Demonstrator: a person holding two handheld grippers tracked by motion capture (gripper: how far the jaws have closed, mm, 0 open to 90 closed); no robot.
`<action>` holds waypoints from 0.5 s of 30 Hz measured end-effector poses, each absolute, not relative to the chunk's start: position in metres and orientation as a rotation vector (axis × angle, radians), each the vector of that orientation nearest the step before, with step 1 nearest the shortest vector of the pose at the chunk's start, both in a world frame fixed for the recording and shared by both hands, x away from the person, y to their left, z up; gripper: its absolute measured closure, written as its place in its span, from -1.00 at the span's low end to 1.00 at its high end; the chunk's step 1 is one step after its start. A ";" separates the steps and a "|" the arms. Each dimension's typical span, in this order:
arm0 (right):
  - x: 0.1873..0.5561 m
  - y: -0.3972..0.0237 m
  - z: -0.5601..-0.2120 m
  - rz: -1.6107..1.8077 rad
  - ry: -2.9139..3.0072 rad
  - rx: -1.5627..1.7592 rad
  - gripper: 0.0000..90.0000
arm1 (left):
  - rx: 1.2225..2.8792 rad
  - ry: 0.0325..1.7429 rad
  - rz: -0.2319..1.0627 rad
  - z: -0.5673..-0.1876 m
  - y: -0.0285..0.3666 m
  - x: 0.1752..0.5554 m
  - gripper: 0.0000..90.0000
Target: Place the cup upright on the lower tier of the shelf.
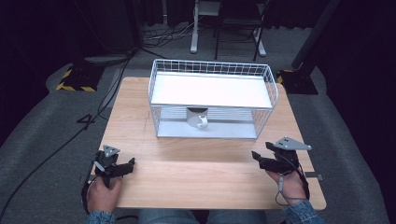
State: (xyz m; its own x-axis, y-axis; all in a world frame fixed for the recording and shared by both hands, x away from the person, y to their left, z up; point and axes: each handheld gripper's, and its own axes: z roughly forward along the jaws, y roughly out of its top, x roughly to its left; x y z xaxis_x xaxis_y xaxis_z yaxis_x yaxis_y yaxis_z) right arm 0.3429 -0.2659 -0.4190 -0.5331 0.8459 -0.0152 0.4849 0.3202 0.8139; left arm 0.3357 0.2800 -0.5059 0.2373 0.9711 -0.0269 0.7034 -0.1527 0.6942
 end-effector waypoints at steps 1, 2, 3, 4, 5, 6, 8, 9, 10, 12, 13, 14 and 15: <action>0.343 -0.269 -0.421 1.098 2.148 1.180 -0.30 | 1.926 1.529 0.587 -0.506 0.280 0.336 -0.67; 0.343 -0.273 -0.425 1.097 2.147 1.194 -0.30 | 1.925 1.529 0.587 -0.506 0.280 0.336 -0.67; 0.343 -0.276 -0.427 1.097 2.145 1.203 -0.30 | 1.925 1.529 0.587 -0.506 0.280 0.336 -0.67; 0.343 -0.280 -0.431 1.099 2.141 1.217 -0.30 | 1.925 1.529 0.587 -0.506 0.280 0.336 -0.67; 0.343 -0.282 -0.433 1.099 2.139 1.223 -0.30 | 1.925 1.529 0.587 -0.506 0.280 0.336 -0.67; 0.343 -0.285 -0.437 1.097 2.140 1.232 -0.30 | 1.926 1.528 0.587 -0.506 0.280 0.336 -0.67; 0.343 -0.288 -0.442 1.093 2.138 1.243 -0.31 | 1.925 1.529 0.587 -0.506 0.280 0.336 -0.67; 0.343 -0.290 -0.444 1.090 2.138 1.250 -0.32 | 1.925 1.529 0.587 -0.506 0.280 0.336 -0.67; 0.343 -0.292 -0.448 1.088 2.138 1.258 -0.32 | 1.925 1.529 0.587 -0.506 0.280 0.336 -0.67; 0.344 -0.296 -0.456 1.077 2.139 1.272 -0.32 | 1.925 1.529 0.587 -0.506 0.280 0.336 -0.67; 0.343 -0.298 -0.459 1.075 2.141 1.275 -0.32 | 1.925 1.529 0.587 -0.506 0.280 0.336 -0.67; 0.343 -0.299 -0.462 1.077 2.138 1.284 -0.32 | 1.925 1.529 0.587 -0.506 0.280 0.336 -0.67; 0.342 -0.300 -0.466 1.081 2.134 1.287 -0.32 | 1.925 1.529 0.587 -0.506 0.280 0.336 -0.67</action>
